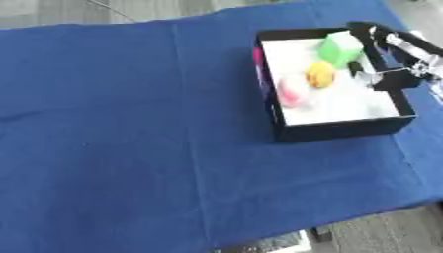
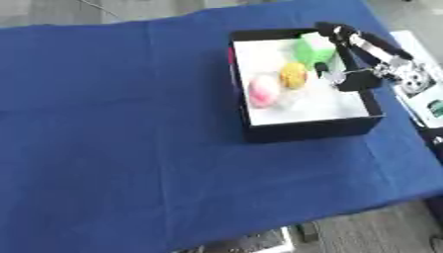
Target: Pick up the objects with one hand, pass them to the other hand, and then place them into the box on the other side of the table.
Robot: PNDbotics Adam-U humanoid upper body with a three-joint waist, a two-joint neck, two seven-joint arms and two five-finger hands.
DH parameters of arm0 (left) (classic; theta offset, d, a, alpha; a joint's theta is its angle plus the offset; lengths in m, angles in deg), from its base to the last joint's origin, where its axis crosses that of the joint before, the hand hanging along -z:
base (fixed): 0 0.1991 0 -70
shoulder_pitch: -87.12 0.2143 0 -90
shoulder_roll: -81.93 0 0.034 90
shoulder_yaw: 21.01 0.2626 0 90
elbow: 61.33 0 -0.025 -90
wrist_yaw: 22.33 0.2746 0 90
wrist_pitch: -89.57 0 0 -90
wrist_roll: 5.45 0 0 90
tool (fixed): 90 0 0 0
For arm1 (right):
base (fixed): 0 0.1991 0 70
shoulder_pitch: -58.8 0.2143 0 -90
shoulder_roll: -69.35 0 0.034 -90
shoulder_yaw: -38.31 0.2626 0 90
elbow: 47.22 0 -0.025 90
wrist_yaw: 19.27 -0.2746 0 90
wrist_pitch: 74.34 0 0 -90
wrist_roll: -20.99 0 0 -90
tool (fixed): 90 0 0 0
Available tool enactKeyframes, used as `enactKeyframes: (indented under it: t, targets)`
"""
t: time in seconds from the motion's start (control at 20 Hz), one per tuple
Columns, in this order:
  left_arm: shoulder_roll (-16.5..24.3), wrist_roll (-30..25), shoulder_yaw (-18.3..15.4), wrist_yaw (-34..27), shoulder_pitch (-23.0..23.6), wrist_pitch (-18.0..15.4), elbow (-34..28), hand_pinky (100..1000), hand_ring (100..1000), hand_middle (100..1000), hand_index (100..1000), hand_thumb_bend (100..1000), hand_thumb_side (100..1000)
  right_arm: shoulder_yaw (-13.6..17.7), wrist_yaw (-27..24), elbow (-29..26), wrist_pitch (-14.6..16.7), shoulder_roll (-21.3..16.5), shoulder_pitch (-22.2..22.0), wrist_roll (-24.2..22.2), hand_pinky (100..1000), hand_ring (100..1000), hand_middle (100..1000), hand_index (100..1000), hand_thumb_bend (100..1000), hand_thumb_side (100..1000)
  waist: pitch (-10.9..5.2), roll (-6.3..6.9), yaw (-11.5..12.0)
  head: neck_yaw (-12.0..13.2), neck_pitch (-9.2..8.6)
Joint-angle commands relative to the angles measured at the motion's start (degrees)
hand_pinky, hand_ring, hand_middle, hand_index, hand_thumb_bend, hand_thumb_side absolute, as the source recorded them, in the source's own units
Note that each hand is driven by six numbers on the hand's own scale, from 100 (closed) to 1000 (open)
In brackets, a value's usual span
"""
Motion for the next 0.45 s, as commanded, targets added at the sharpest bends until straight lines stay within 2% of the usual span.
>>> enactKeyframes:
  t: [0.05, 0.1, 0.15, 0.25, 0.3, 0.35, 0.45]
  targets:
    - [3.3, 4.45, -4.56, -2.01, 0.91, 0.84, -2.83, 863, 664, 659, 778, 100, 632, 3.84, -11.38, -7.23, 0.91, -1.85, -1.44, 4.81, 1000, 1000, 1000, 1000, 100, 524, -0.97, -0.32, 0.02, 0.57, -0.72]
    - [4.42, 6.79, -6.25, -3.57, 1.86, 0.98, -3.67, 862, 671, 671, 788, 100, 648, 5.13, -14.66, -9.93, 2.35, -2.72, -2.94, 6.07, 1000, 1000, 1000, 1000, 100, 527, -1.11, -0.4, -0.03, 0.65, -0.73]
    - [5.74, 9.13, -7.85, -5.07, 2.9, 0.84, -4.49, 863, 697, 700, 809, 100, 693, 6.32, -17.5, -12.16, 3.93, -3.69, -4.54, 6.92, 1000, 1000, 1000, 1000, 100, 462, -1.32, -0.48, -0.06, 0.72, -0.72]
    - [8.6, 13.82, -11.27, -6.71, 5.47, -0.26, -5.92, 863, 729, 730, 838, 100, 805, 8.63, -22.79, -15.23, 7.68, -5.79, -7.8, 8.01, 1000, 1000, 1000, 1000, 100, 407, -1.92, -0.58, -0.09, 0.85, -0.76]
    - [9.88, 16.06, -13.08, -6.84, 6.98, -0.92, -6.3, 868, 753, 749, 862, 144, 832, 9.89, -25.17, -15.96, 9.48, -6.75, -9.33, 8.58, 1000, 1000, 1000, 1000, 100, 287, -2.34, -0.6, -0.05, 0.95, -0.84]
    - [10.92, 18.3, -15.02, -6.87, 8.66, -1.42, -6.36, 874, 767, 762, 881, 176, 854, 11.39, -27.21, -16.19, 11.31, -7.65, -10.84, 9.46, 1000, 1000, 1000, 1000, 100, 115, -2.8, -0.61, 0.0, 1.03, -0.98]
    - [12.22, 22.44, -18.56, -7.24, 11.66, -1.75, -5.82, 876, 780, 775, 904, 171, 845, 14.99, -28.72, -14.58, 14.7, -9.34, -13.63, 11.84, 1000, 1000, 1000, 1000, 100, 100, -3.62, -0.63, 0.07, 0.76, -1.46]
